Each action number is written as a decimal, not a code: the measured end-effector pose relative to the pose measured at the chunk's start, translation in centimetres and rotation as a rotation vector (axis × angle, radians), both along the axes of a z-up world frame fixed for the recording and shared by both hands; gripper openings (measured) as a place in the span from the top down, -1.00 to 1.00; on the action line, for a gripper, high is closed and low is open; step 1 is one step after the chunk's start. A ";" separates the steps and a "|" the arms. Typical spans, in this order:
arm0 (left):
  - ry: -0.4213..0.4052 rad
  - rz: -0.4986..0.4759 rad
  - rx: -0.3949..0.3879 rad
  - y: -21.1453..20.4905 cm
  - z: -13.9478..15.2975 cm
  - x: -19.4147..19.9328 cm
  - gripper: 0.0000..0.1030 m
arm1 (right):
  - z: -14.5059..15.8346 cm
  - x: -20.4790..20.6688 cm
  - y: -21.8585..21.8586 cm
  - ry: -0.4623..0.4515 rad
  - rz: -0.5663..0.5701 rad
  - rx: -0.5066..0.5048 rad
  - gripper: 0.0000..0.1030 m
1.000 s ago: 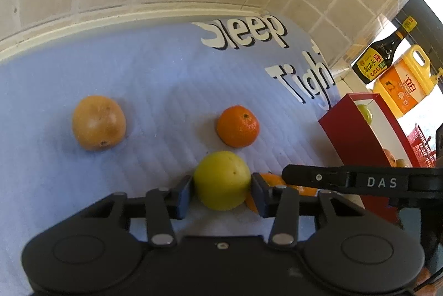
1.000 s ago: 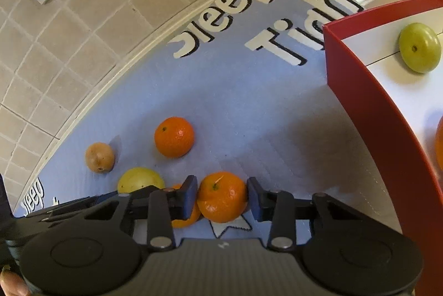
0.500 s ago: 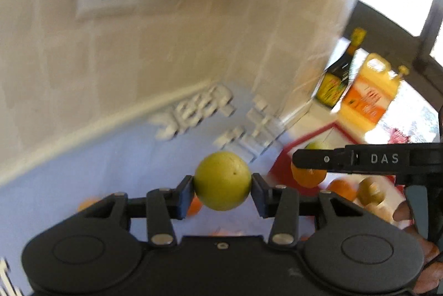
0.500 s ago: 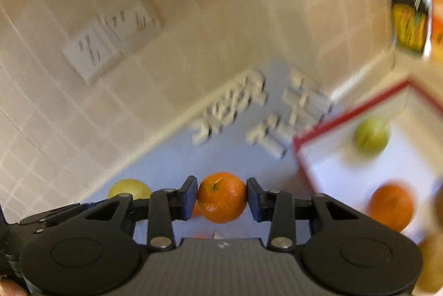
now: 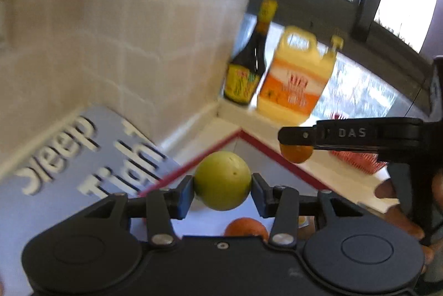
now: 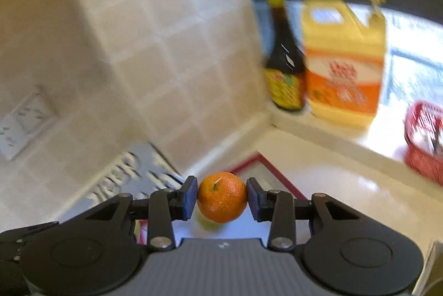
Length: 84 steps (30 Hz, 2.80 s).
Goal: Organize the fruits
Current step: 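Carry the apple and tangerine into the red box and release both, then grasp the brown round fruit with the left tool while the right tool grasps a tangerine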
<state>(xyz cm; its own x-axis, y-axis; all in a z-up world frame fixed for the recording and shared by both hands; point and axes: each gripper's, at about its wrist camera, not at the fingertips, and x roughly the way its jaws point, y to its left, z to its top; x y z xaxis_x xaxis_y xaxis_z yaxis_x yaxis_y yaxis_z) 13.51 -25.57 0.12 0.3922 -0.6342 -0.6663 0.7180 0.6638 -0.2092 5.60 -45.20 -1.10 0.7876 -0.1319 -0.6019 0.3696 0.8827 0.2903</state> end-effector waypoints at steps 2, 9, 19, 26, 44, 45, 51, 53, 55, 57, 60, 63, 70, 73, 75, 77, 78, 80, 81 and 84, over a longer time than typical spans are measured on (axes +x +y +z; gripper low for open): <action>-0.029 -0.009 0.065 -1.8 -1.8 0.1 -0.03 | -1.7 0.6 -1.3 0.042 -0.007 0.026 0.21; 0.012 -0.036 0.155 -4.1 -6.0 1.7 -0.03 | -6.7 2.3 -2.3 0.141 0.009 0.032 0.21; 0.034 -0.064 0.203 -4.8 -8.6 2.2 -0.04 | -10.3 4.4 -1.8 0.259 0.041 0.029 0.21; 0.068 -0.064 0.169 -4.3 -7.7 2.8 -0.32 | -10.0 4.1 -1.6 0.270 0.030 0.028 0.17; -0.132 0.368 -0.077 18.1 8.6 3.2 -0.37 | 2.7 -1.0 7.9 -0.008 0.166 -0.098 0.17; -0.147 0.401 -0.084 19.6 9.3 3.0 -0.38 | 3.3 -0.9 8.8 -0.025 0.189 -0.103 0.17; -0.200 0.536 -0.072 26.0 10.1 1.8 -0.47 | 4.7 2.0 15.0 -0.058 0.334 -0.111 0.17; -0.189 0.558 -0.059 27.3 9.1 2.0 -0.47 | 4.1 3.5 17.0 -0.050 0.379 -0.100 0.17; -0.159 0.563 -0.040 28.3 7.2 2.3 -0.46 | 3.0 4.8 18.7 -0.065 0.425 -0.070 0.17; -0.118 0.584 -0.004 28.9 4.8 3.0 -0.46 | 1.0 6.3 20.4 -0.064 0.471 -0.037 0.17; -0.043 0.597 0.045 29.3 0.8 4.1 -0.46 | -2.2 8.2 22.7 0.001 0.518 0.017 0.18; 0.020 0.599 0.067 29.7 -2.4 4.9 -0.46 | -5.3 9.5 25.1 0.048 0.560 -0.017 0.18; 0.111 0.578 0.075 30.5 -7.4 6.1 -0.46 | -9.5 11.3 28.3 0.123 0.577 -0.131 0.17; 0.137 0.570 0.060 30.6 -8.4 6.6 -0.45 | -10.0 11.6 28.6 0.114 0.562 -0.168 0.15; 0.150 0.569 0.058 30.2 -8.9 7.0 -0.40 | -10.1 11.5 28.4 0.113 0.564 -0.189 0.12; 0.159 0.568 0.058 30.0 -9.4 7.1 -0.39 | -10.3 11.5 28.3 0.115 0.558 -0.200 0.11; 0.162 0.565 0.059 29.7 -9.6 7.1 -0.38 | -10.3 11.6 28.2 0.118 0.551 -0.200 0.11; 0.161 0.554 0.062 29.2 -9.9 7.0 -0.38 | -10.3 11.7 27.8 0.117 0.548 -0.183 0.12; 0.153 0.554 0.070 28.9 -10.0 7.1 -0.36 | -10.4 11.9 27.7 0.118 0.547 -0.178 0.11; 0.126 0.548 0.105 28.0 -10.3 7.2 -0.19 | -11.0 12.1 27.5 0.142 0.549 -0.171 0.11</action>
<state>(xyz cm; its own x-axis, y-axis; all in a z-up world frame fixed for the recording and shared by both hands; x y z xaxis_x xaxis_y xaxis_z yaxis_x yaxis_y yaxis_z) 20.70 2.43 -10.19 0.5588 -0.2886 -0.7774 0.2365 0.9540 -0.1841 17.72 -17.66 -12.11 0.6815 0.1683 -0.7122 -0.1300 0.9856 0.1085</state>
